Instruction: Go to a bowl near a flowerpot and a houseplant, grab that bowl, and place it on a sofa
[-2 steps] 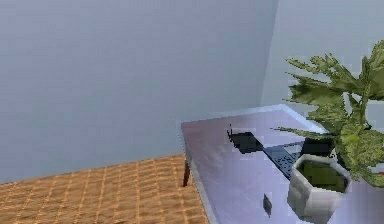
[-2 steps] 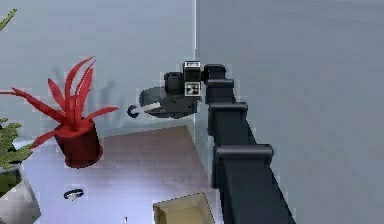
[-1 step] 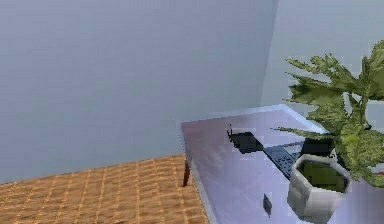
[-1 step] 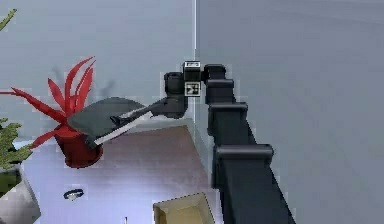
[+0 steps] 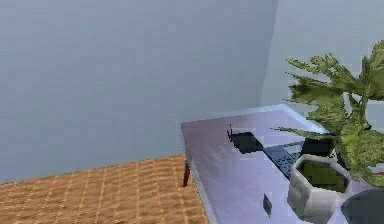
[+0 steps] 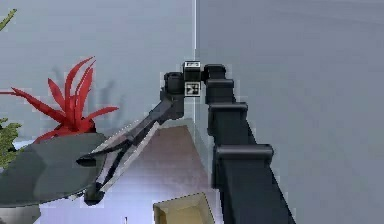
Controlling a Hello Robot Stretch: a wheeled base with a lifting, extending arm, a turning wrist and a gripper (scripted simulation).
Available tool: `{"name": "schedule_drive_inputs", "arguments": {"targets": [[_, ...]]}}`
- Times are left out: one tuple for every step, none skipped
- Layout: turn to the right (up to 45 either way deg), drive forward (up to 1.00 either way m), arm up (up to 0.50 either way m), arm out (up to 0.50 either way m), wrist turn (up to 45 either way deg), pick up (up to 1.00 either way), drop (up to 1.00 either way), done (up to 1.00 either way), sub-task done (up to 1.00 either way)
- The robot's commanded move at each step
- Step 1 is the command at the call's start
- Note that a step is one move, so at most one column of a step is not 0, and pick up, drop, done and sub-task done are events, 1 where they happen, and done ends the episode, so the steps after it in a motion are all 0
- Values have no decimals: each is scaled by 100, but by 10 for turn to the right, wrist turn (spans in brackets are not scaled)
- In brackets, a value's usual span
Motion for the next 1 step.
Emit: {"name": "schedule_drive_inputs", "arguments": {"targets": [[0,0,0,0,-60,0,0,0,0]]}}
